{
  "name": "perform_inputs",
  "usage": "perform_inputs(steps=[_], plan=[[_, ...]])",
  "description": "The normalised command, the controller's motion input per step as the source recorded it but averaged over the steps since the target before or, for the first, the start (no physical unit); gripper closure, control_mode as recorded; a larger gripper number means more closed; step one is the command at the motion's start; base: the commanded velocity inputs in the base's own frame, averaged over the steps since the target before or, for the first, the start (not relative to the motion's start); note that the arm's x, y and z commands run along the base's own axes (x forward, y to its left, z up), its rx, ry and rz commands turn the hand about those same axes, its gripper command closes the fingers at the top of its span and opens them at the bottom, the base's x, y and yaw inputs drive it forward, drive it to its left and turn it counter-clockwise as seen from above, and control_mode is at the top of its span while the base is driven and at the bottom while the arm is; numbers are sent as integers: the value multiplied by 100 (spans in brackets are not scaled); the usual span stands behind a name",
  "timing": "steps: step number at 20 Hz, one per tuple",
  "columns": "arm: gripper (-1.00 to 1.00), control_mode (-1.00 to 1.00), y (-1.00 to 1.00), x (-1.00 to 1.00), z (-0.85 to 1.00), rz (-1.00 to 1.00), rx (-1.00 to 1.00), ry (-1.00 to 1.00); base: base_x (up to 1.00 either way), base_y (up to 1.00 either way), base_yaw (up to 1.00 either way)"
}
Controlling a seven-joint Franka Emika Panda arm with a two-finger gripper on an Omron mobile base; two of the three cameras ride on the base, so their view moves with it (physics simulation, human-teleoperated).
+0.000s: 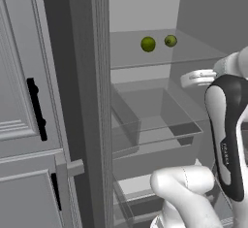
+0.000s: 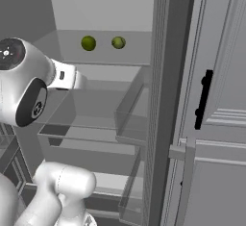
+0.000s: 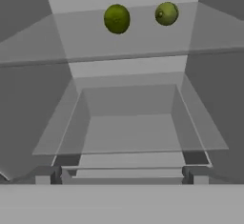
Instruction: Place one lime and one steak in each tupperware on the nearby counter, to pack two identical lunches.
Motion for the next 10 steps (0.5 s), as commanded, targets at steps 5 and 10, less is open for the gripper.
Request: perform_inputs(steps=[5,10], plan=[[-100,-100,19,35,28,-5,0,-17,0,0,0],[-100,-100,17,21,42,-2,0,-18,0,0,0]])
